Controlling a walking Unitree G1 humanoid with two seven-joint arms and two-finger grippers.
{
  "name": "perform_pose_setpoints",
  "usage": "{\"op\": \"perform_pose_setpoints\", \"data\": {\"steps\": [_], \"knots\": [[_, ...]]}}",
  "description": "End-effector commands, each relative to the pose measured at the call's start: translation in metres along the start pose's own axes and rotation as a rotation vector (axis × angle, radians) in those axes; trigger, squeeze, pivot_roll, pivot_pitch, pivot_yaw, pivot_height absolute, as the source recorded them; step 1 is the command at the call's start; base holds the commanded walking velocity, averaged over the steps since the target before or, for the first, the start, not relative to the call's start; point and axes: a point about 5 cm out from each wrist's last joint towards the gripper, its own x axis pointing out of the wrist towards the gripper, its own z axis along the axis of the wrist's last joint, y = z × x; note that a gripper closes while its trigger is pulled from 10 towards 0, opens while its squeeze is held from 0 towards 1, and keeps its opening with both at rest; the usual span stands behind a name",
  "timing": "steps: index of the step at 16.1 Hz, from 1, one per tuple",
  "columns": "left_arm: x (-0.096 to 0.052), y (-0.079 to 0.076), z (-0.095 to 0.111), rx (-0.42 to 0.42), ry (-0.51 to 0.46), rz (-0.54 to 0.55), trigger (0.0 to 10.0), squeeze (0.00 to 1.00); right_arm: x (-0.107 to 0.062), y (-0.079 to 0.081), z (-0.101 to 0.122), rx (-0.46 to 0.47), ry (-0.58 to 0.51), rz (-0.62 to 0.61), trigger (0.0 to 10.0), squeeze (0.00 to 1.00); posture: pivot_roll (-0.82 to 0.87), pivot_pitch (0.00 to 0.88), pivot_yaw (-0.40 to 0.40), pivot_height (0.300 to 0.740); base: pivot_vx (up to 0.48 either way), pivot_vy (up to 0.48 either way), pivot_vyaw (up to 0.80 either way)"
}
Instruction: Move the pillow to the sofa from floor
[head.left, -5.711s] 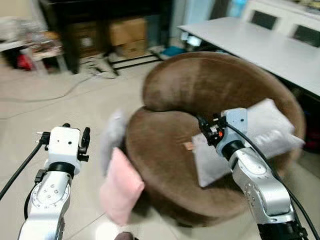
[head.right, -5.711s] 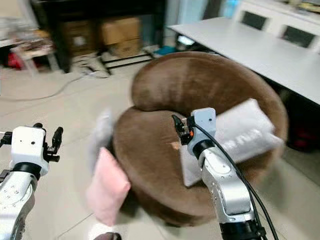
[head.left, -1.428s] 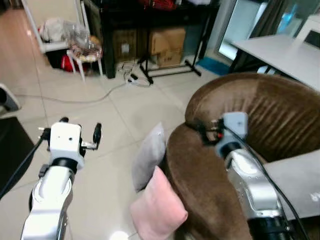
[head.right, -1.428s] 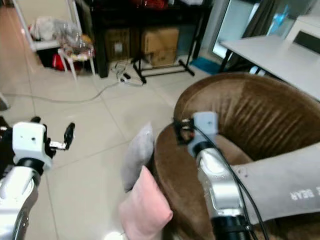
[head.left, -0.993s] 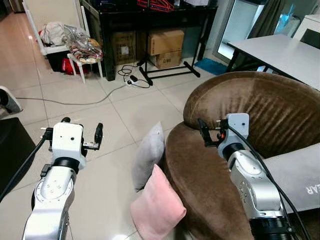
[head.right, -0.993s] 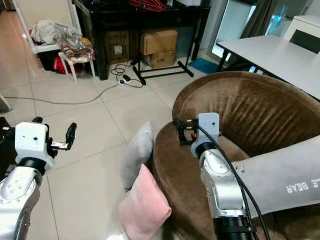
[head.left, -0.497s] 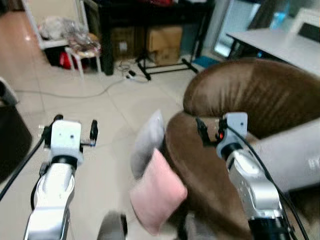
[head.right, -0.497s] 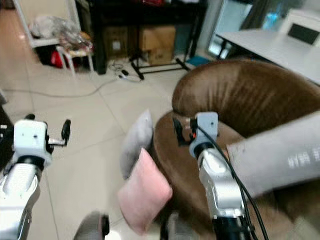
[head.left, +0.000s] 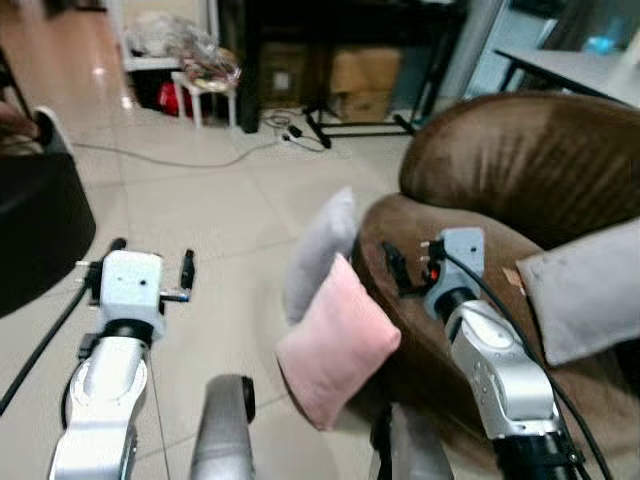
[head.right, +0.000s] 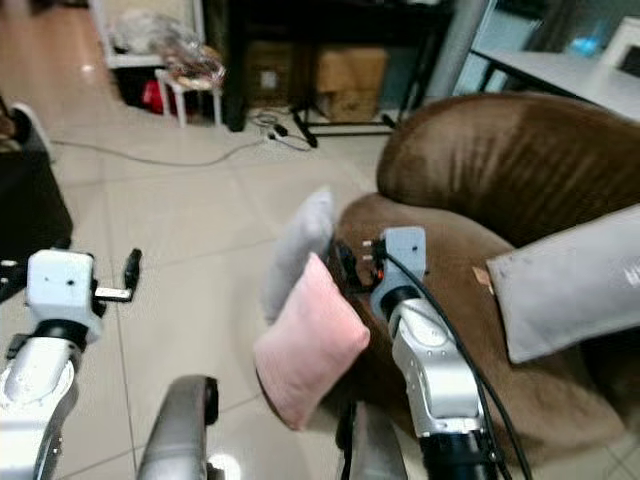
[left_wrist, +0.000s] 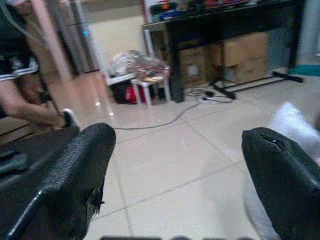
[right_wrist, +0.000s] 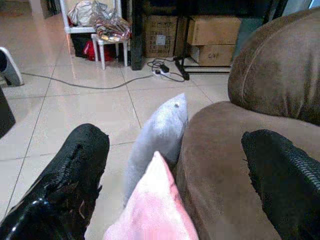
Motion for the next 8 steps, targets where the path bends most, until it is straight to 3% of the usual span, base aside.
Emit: {"op": "perform_pose_setpoints", "data": {"steps": [1, 4, 6, 8], "knots": [[-0.0014, -0.003, 0.0047, -0.016, -0.027, -0.017, 10.0, 0.52, 0.0001, -0.0063, 0.0023, -0.005, 0.002, -0.014, 10.0, 0.0, 0.02, 0.0, -0.094, 0.545, 0.0, 0.0, 0.0], [-0.0031, -0.0004, 0.003, -0.019, -0.028, -0.013, 10.0, 0.51, 0.0004, -0.006, 0.0024, -0.102, 0.008, 0.016, 10.0, 0.0, 0.02, 0.0, -0.101, 0.545, 0.284, 0.0, 0.0], [-0.004, 0.0009, 0.0025, -0.015, -0.027, -0.01, 10.0, 0.51, 0.0008, -0.0049, 0.0028, -0.105, 0.009, 0.024, 10.0, 0.0, 0.02, 0.0, -0.105, 0.545, 0.291, 0.0, 0.0], [-0.0066, 0.0028, 0.0007, 0.003, -0.023, -0.009, 10.0, 0.51, 0.0016, -0.0047, 0.0025, -0.103, 0.012, 0.027, 10.0, 0.0, 0.03, 0.0, -0.108, 0.545, 0.298, 0.0, 0.8]]}}
